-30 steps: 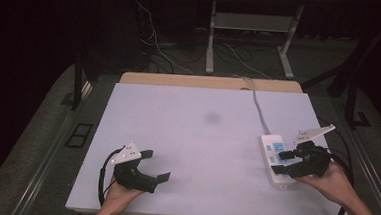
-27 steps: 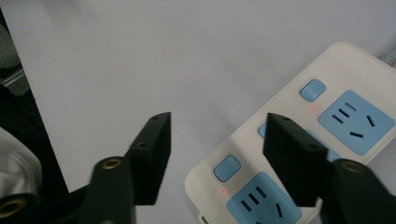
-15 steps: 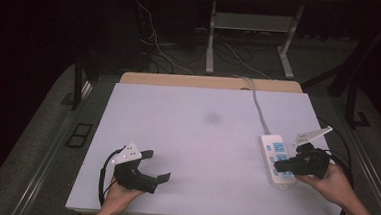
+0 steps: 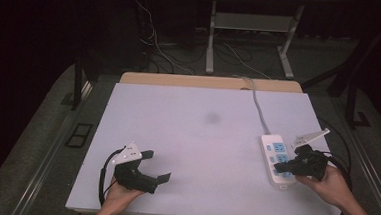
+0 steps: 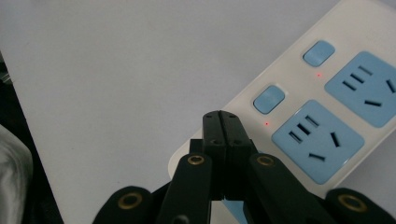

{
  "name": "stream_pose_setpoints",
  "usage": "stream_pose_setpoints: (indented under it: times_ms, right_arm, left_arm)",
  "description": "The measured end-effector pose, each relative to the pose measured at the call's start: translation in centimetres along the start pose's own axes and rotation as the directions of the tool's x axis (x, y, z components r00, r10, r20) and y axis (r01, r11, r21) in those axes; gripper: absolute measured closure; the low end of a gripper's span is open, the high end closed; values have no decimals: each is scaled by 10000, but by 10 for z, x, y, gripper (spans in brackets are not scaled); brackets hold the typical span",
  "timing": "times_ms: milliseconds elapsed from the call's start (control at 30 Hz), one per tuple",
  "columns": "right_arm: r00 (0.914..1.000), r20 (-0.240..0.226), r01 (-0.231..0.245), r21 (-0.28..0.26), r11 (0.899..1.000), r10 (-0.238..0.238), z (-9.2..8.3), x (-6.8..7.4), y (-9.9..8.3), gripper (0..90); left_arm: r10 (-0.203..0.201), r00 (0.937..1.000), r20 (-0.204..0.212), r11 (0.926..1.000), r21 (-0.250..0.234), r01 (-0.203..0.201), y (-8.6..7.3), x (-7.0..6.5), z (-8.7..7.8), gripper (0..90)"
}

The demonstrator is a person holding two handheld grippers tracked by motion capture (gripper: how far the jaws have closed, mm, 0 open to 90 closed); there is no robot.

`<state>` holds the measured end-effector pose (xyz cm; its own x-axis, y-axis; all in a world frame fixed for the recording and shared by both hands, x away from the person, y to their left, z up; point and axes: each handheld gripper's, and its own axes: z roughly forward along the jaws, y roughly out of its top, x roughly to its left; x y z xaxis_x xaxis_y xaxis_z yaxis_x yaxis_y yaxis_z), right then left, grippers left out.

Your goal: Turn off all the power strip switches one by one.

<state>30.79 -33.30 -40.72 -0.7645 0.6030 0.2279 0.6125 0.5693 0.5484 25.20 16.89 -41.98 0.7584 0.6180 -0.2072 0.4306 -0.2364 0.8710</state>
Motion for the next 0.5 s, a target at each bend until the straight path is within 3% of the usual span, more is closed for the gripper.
stream_pose_setpoints:
  times_ms: [300, 500]
  right_arm:
    - [9980, -367, -534, -502, 9973, 516, 3, -6, -11, 897]
    - [9956, -648, -704, -531, 9961, 669, 4, -6, -12, 898]
  left_arm:
    - [25, 10000, 22, 10000, 73, -25, 0, -1, 1, 0]
    - [11, 10000, 32, 10000, 76, -12, 0, -1, 2, 0]
